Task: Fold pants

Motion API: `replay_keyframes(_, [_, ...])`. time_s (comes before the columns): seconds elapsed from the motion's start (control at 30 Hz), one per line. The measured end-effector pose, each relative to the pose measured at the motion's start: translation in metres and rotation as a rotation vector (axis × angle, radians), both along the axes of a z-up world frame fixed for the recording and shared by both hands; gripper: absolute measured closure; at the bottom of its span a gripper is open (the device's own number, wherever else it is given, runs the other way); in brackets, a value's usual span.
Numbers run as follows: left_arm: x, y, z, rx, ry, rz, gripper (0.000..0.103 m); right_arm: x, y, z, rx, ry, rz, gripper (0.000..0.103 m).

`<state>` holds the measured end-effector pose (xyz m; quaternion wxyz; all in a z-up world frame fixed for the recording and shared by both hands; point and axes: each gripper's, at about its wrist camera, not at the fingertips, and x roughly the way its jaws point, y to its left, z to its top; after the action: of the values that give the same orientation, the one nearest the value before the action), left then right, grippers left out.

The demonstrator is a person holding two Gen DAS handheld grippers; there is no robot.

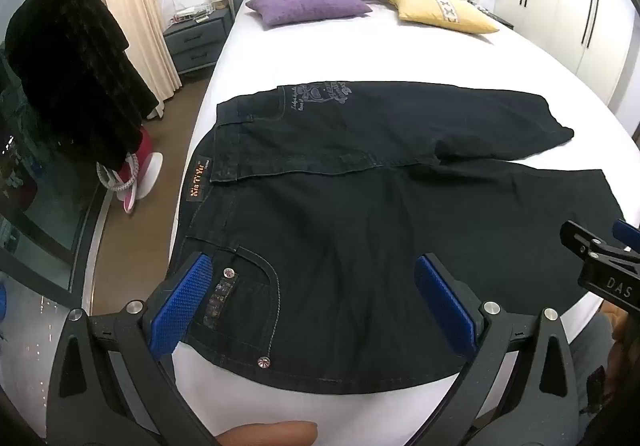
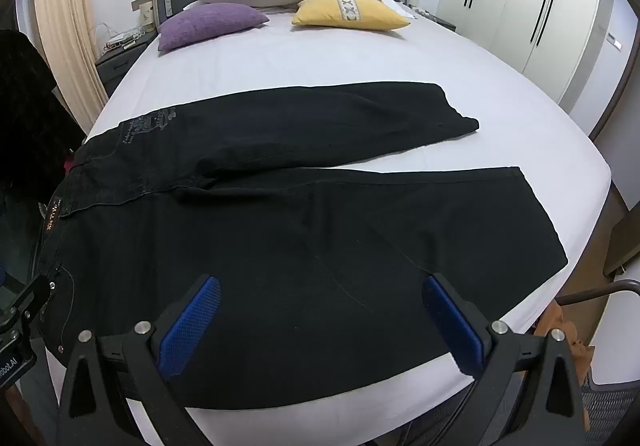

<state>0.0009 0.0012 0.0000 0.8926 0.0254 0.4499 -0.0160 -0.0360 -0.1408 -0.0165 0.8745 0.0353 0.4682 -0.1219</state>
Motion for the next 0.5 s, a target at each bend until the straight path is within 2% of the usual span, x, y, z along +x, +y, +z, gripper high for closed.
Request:
replay_keyframes(0.03, [-0.0008,-0.0014,0.0001,0.024,-0.015,-0.006,0.0,0.0,0.0,-0.0002,0.0,0.0,0.001,0.0])
replay_keyframes(0.5, [-0.0035,-0.0058,0.0004,0.019,-0.013,-0.004,0.0,-0.0005,-0.0005,-0.0026,0.001,0.002,0.001,0.0])
